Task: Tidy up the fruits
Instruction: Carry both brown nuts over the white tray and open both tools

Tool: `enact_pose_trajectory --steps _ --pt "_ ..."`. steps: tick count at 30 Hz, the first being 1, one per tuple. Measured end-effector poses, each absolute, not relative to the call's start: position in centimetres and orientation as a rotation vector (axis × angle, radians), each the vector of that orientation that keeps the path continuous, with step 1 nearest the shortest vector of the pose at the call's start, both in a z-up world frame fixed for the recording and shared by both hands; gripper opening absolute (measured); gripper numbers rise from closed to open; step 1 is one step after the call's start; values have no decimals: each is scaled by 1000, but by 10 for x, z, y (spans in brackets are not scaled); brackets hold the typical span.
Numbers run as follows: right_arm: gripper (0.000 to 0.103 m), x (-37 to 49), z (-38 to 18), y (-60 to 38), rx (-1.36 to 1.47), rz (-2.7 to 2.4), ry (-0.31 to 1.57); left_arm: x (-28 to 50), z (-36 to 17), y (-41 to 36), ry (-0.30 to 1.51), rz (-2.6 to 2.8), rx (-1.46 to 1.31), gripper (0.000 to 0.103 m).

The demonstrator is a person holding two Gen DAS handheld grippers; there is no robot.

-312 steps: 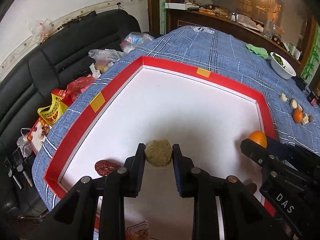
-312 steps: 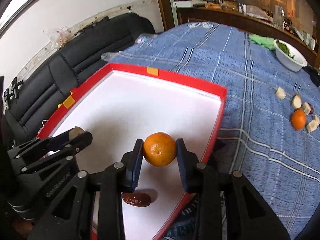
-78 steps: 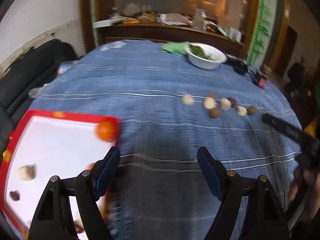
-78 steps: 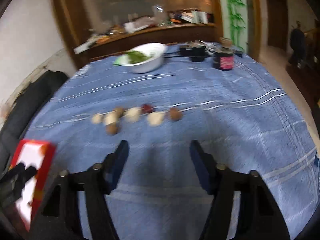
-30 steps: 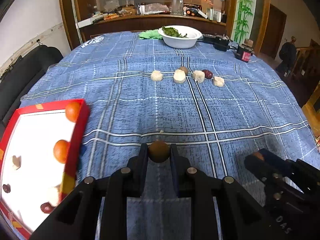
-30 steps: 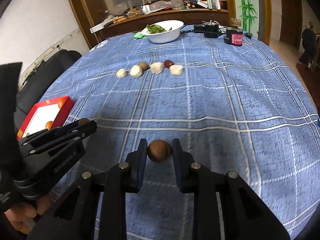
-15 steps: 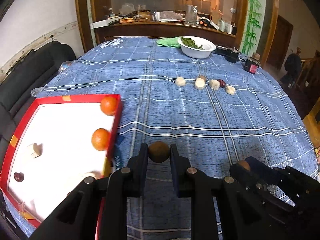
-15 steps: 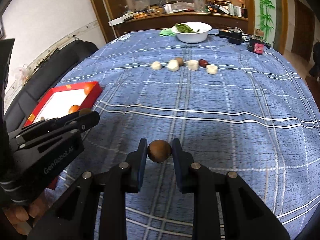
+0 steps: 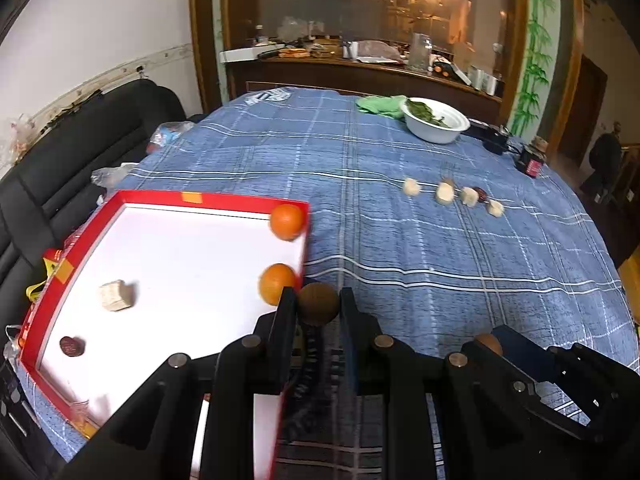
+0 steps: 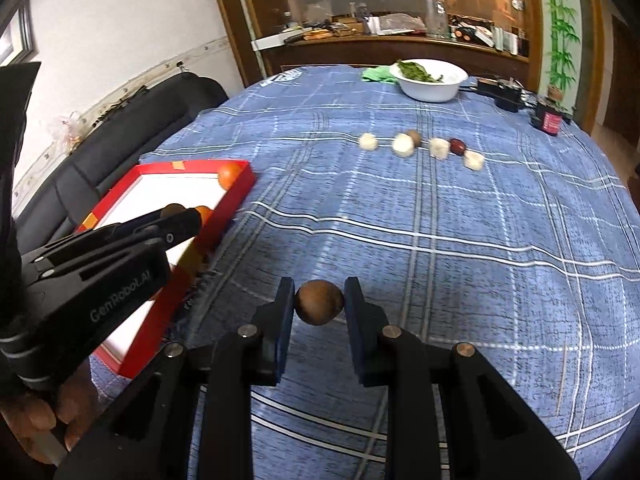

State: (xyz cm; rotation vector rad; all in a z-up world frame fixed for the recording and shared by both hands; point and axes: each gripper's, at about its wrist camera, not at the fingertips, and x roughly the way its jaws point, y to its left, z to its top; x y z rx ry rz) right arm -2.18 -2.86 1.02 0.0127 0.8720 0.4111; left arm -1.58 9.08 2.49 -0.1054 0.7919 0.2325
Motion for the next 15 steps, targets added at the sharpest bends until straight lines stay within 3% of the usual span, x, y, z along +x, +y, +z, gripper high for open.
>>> enact_pose_trajectory --steps 15 --pt "27 -21 24 43 -33 546 831 -49 18 173 783 392 -213 19"
